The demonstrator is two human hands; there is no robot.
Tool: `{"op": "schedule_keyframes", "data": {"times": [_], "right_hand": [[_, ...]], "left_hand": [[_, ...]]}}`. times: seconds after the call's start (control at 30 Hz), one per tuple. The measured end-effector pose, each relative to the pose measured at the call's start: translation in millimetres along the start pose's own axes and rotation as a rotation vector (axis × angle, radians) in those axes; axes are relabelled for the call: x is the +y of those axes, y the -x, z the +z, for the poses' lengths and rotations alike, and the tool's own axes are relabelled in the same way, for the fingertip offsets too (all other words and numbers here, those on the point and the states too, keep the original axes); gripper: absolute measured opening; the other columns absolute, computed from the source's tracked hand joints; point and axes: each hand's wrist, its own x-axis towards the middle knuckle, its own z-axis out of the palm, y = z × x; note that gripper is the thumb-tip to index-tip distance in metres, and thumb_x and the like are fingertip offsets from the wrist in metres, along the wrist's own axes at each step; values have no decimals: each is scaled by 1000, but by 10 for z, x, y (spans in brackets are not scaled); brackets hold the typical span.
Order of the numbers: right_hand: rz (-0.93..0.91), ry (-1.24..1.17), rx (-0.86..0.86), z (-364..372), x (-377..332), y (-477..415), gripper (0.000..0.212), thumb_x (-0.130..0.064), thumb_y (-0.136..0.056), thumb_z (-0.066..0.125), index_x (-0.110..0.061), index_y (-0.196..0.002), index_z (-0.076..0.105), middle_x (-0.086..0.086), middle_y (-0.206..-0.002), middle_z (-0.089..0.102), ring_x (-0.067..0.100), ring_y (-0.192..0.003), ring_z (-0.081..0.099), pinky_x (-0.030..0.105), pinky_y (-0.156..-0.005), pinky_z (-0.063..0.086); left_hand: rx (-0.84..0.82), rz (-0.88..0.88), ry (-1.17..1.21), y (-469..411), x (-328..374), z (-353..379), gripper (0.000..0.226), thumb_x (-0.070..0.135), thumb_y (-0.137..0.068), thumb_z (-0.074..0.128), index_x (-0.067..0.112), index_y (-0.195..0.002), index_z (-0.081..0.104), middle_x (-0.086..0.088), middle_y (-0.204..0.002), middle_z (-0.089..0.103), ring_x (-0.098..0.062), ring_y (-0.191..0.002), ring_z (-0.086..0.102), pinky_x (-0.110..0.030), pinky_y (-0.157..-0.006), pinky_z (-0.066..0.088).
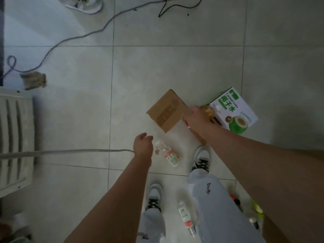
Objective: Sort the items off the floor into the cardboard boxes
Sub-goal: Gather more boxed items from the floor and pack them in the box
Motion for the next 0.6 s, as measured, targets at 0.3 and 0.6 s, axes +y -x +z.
{"op": "schedule_keyframes", "data": {"times": [0.3, 0.6], "right_hand": [[-25, 129, -23, 168, 100, -916, 75, -21, -91, 63, -16, -152, 20, 10, -151, 37, 32, -130, 46, 36, -98, 43], [34, -263, 73, 181, 293, -395, 80, -24, -88, 70, -15, -152, 23, 9, -146, 43, 28, -129, 47, 44, -107, 42]], "left_hand": [[-84, -64, -7, -791, 176, 672, 58, 39, -87, 66, 3, -130, 50, -20, -131, 56, -33, -122, 55, -43, -98, 46], [-210, 141, 127, -328, 225, 461, 23, 3, -88, 64, 4, -111, 64, -8, -96, 68, -20, -81, 66, -26, -62, 57]]}}
